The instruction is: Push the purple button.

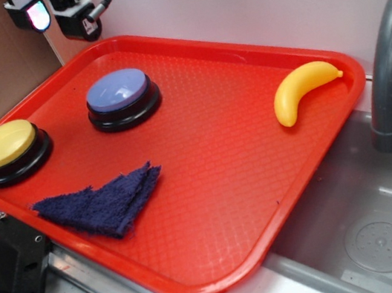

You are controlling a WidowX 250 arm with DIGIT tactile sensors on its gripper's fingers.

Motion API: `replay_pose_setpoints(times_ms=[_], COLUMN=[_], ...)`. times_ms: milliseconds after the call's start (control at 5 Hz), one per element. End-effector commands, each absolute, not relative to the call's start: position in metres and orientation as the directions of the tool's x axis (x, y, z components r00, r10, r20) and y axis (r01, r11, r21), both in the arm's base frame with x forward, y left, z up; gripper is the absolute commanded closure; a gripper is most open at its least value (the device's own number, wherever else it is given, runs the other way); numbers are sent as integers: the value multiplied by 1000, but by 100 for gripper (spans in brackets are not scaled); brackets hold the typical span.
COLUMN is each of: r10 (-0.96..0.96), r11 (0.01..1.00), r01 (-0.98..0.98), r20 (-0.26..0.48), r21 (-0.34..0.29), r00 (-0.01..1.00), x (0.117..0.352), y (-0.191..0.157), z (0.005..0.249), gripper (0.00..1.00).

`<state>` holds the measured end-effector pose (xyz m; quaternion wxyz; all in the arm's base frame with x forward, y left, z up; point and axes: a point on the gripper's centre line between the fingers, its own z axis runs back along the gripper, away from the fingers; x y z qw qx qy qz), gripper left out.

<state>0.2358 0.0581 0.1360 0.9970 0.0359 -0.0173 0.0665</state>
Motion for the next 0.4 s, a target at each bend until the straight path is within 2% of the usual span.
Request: replay_pose_setpoints(times_ms=[0, 200], r10=[156, 153], r11=[985, 982], r01=[-164, -164], r20=[122, 122], r21=[54, 91], r00=[980, 981], x=[239, 232], y=[63, 67], z=[174, 176], gripper=[0, 0])
